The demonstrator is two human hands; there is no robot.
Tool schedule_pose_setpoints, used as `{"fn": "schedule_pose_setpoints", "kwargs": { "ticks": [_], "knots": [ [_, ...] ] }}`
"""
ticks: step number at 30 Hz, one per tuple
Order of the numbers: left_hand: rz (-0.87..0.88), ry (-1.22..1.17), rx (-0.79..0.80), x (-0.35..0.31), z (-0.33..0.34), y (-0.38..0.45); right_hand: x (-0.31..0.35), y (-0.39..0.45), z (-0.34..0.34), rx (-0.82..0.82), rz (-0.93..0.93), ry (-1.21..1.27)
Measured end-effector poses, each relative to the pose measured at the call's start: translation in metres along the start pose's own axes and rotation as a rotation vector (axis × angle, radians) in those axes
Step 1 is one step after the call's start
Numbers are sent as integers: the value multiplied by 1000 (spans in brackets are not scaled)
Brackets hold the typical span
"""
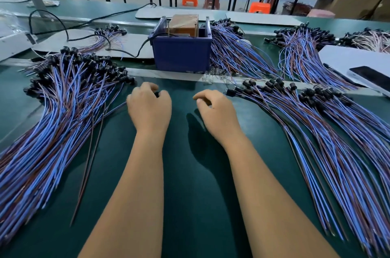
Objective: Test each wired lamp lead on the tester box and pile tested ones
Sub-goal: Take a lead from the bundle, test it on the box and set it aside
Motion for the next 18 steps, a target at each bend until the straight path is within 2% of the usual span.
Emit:
{"fn": "schedule_pose_setpoints", "kwargs": {
  "ticks": [2, 4, 7, 9, 11, 14, 18],
  "knots": [
    [-5, -389, 28, -12, 3, -7, 0, -2, -2, -20, 52, 186],
    [-3, -763, 154, -26, 11, -14, 0, -2, -2, -25, 97, 325],
    [66, -1102, 409, -44, 23, -22, 0, 0, -1, 5, 165, 648],
    [56, -1217, 621, -53, 30, -28, -2, 2, -4, 31, 187, 794],
    [25, -1212, 856, -58, 37, -37, -5, 3, -8, 33, 202, 872],
    [-6, -1036, 1124, -60, 44, -50, -11, 3, -12, 3, 305, 940],
    [-25, -728, 1225, -56, 49, -60, -15, 1, -11, 41, 397, 965]
  ]
}}
Point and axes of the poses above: each hand's wrist, its own y-axis towards the middle knuckle, its own z-axis out of the palm, x = y × z, the point moved 5 cm from there along y, towards the middle knuckle, and after that the axes turned 1 degree about -z, right-handed, at the moved point
